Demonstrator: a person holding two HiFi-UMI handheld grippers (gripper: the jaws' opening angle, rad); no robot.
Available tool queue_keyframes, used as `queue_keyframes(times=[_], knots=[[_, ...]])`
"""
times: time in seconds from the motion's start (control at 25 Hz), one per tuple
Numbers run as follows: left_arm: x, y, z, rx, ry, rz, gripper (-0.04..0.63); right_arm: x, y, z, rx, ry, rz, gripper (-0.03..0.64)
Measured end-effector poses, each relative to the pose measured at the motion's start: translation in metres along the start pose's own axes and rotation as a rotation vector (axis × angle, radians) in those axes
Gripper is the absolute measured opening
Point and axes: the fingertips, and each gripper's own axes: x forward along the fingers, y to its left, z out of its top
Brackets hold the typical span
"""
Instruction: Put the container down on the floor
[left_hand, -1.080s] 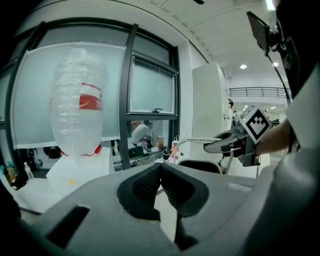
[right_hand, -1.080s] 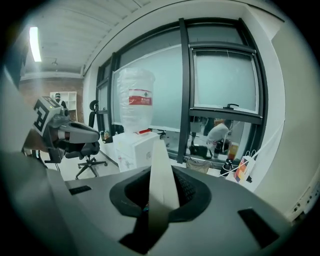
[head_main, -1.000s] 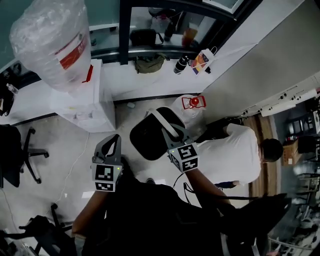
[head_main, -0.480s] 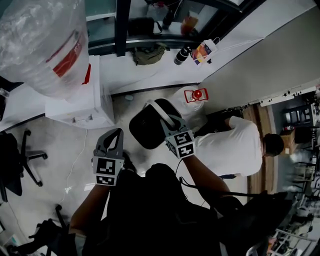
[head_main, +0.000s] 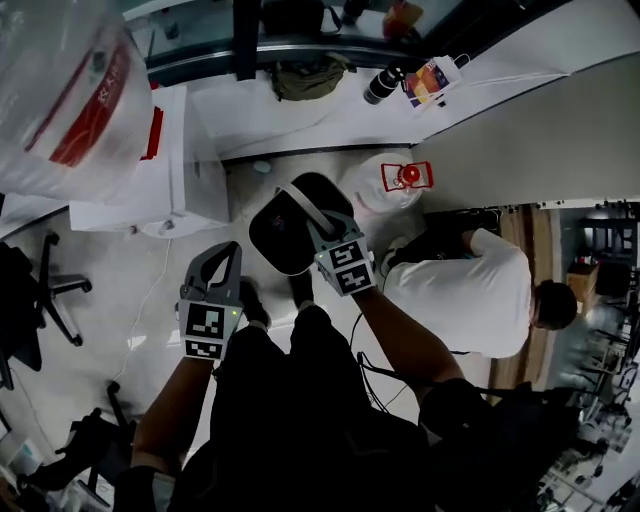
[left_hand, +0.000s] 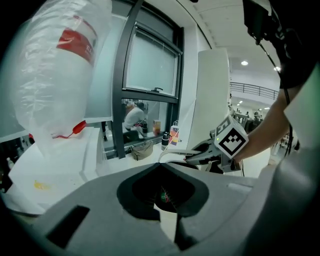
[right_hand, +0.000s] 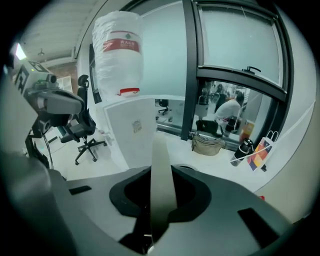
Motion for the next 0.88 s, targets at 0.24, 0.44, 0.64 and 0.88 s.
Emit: queue_keyframes(times=[0.24, 0.44, 0.64, 0.88], knots=[[0.037, 0.012, -0.012, -0.021, 0.015, 0.052, 0.011, 0.048, -0.011, -0.028, -0.002, 0.074, 0.039, 0.066], [0.066, 0.019, -0.040, -0.046, 0.051, 0.054, 0.011, 0.080, -0.014, -0.049, 0.027, 0.149, 0.060, 0.066], [0.094, 0.020, -0.070, -0.066, 0.089, 0.020, 0.011, 0.117, -0.021, -0.079, -0.012, 0.190, 0.075, 0.066], [0.129, 0.025, -0.103, -0.053, 0.133, -0.001, 0.011, 0.162, -0.021, -0.111, -0.007, 0.249, 0.088, 0.066]])
